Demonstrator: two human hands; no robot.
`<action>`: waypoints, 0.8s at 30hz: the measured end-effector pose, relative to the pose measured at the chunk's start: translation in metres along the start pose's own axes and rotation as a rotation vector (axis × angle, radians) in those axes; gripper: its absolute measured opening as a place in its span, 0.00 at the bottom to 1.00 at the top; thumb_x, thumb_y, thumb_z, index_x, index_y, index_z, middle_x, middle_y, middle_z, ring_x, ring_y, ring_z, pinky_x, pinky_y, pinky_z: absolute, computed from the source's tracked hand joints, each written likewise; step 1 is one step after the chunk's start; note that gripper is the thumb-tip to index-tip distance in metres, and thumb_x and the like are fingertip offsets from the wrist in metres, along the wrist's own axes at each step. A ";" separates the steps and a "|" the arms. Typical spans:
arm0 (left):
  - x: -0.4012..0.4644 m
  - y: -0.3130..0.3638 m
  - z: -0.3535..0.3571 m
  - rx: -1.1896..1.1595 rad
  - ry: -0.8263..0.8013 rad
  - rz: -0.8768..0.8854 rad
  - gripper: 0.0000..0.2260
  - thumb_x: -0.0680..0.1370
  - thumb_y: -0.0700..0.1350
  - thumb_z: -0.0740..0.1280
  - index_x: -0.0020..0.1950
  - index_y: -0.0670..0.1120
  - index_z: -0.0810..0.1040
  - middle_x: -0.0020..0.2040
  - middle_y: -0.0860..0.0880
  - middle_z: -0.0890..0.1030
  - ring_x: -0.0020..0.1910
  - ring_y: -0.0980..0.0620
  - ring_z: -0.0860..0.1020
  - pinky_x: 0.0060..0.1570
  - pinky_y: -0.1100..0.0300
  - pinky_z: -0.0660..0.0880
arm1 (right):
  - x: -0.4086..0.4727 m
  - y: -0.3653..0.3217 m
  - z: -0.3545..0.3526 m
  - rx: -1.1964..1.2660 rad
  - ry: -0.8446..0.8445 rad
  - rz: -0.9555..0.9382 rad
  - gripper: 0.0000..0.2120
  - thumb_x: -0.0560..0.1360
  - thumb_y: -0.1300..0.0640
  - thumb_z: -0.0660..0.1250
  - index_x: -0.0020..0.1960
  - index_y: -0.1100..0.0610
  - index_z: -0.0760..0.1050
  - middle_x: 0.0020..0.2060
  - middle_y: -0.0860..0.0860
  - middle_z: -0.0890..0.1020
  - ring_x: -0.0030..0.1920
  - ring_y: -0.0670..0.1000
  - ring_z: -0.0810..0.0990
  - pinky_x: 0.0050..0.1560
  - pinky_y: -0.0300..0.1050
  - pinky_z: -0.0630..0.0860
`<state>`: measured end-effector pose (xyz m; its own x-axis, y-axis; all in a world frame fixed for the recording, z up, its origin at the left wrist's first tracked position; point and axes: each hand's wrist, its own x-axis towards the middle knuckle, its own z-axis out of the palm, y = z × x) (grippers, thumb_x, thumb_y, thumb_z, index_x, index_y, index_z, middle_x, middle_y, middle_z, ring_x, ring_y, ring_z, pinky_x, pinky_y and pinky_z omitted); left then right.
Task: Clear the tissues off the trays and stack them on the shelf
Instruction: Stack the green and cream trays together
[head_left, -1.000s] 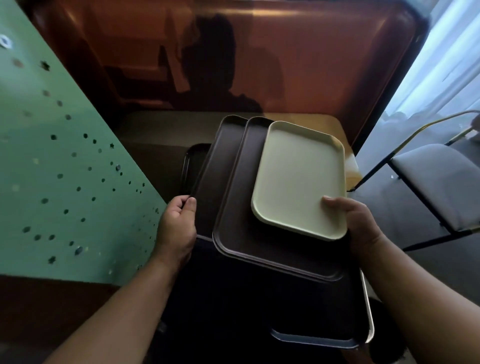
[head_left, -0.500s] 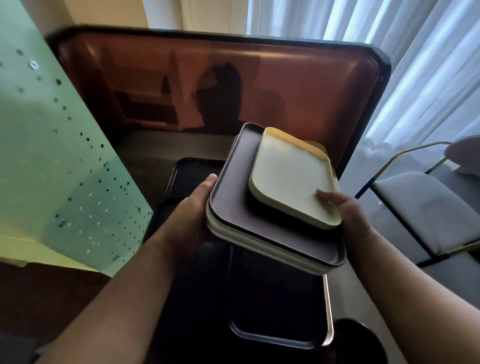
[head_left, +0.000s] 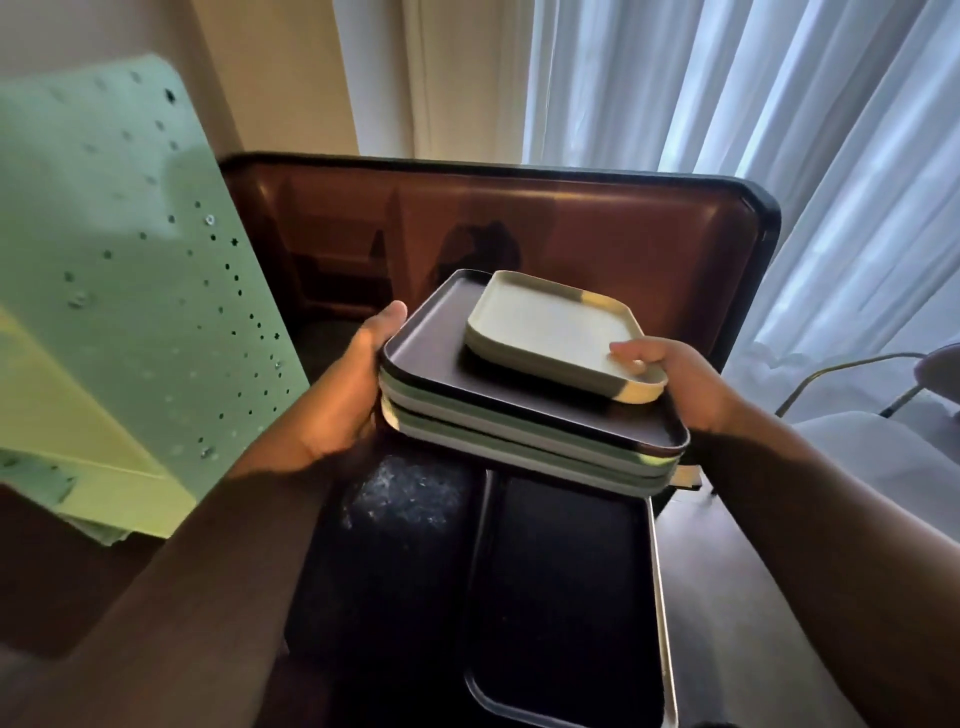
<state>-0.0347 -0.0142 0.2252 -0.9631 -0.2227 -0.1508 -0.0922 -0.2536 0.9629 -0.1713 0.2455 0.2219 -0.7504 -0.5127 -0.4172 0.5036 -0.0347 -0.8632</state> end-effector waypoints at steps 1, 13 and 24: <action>-0.003 0.004 -0.004 -0.020 -0.045 0.023 0.25 0.84 0.56 0.53 0.58 0.40 0.82 0.47 0.43 0.87 0.47 0.50 0.85 0.51 0.58 0.81 | -0.001 -0.001 0.006 -0.002 -0.017 0.004 0.16 0.83 0.58 0.58 0.47 0.65 0.80 0.32 0.56 0.86 0.28 0.53 0.85 0.28 0.42 0.81; -0.015 -0.007 -0.057 -0.079 -0.153 -0.305 0.22 0.76 0.56 0.65 0.53 0.39 0.88 0.55 0.36 0.85 0.52 0.40 0.86 0.49 0.50 0.84 | 0.002 0.030 0.047 -0.085 0.039 -0.216 0.18 0.77 0.52 0.68 0.62 0.62 0.80 0.51 0.58 0.87 0.46 0.56 0.87 0.48 0.49 0.83; 0.004 -0.057 -0.095 0.288 0.012 -0.181 0.19 0.73 0.47 0.76 0.62 0.45 0.78 0.51 0.44 0.87 0.50 0.43 0.86 0.54 0.44 0.82 | 0.005 0.123 0.066 -0.363 0.354 -0.316 0.43 0.61 0.38 0.78 0.69 0.56 0.69 0.60 0.56 0.81 0.58 0.56 0.82 0.56 0.56 0.81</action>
<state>-0.0088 -0.0902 0.1484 -0.9218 -0.2098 -0.3259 -0.3305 -0.0136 0.9437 -0.0844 0.1821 0.1329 -0.9686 -0.2059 -0.1395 0.1008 0.1879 -0.9770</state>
